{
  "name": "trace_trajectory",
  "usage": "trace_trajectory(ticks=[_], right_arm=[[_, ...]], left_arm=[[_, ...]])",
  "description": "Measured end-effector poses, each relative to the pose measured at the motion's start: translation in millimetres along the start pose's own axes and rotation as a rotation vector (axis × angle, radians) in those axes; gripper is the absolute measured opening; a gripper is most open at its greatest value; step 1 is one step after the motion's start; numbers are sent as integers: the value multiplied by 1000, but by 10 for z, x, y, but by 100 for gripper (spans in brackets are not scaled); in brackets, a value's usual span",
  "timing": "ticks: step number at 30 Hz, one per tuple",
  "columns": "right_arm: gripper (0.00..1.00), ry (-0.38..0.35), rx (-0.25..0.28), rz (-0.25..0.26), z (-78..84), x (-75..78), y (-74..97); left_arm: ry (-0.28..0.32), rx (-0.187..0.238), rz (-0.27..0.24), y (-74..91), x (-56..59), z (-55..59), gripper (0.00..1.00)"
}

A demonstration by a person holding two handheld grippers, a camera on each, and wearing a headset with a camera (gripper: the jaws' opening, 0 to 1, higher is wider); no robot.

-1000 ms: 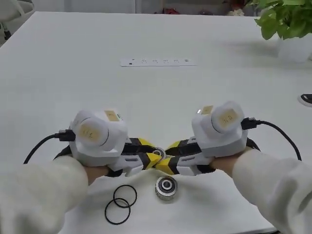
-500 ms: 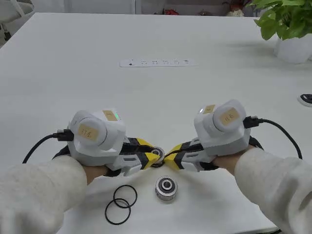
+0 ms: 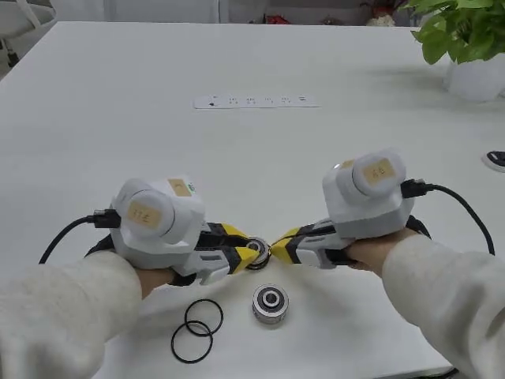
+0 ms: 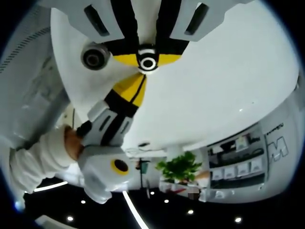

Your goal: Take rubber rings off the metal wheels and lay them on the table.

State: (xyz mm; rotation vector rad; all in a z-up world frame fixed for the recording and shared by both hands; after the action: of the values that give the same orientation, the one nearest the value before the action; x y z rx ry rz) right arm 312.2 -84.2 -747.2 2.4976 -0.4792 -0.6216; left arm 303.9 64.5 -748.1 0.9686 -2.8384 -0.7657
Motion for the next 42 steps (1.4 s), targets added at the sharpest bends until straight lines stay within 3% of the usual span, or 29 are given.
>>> trace_trajectory(ticks=[2,8,42], right_arm=[[0,-37,30,-12,-19,-6,3],[0,-78,43,-17,-22,-23,7],[0,-73,37,-31,-85,-88,-14]], left_arm=[[-1,0,0,0,0,0,13],[-4,0,0,1,0,2,13],[-19,4,1,-2,2,3,13]])
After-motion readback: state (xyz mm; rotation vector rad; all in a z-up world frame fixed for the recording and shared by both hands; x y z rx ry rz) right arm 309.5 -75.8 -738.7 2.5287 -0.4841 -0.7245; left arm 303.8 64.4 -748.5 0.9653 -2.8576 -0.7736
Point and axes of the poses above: the centre of the closed fingertips' face, and the gripper's own axes: y roughly backward along the fingers, x roughly to its right, z roughly out of its underside, the point moved 9 cm from there along y, roughly backward along the fingers, and after that the axes turned 12 degrees about -z, right-handed, at the moved point
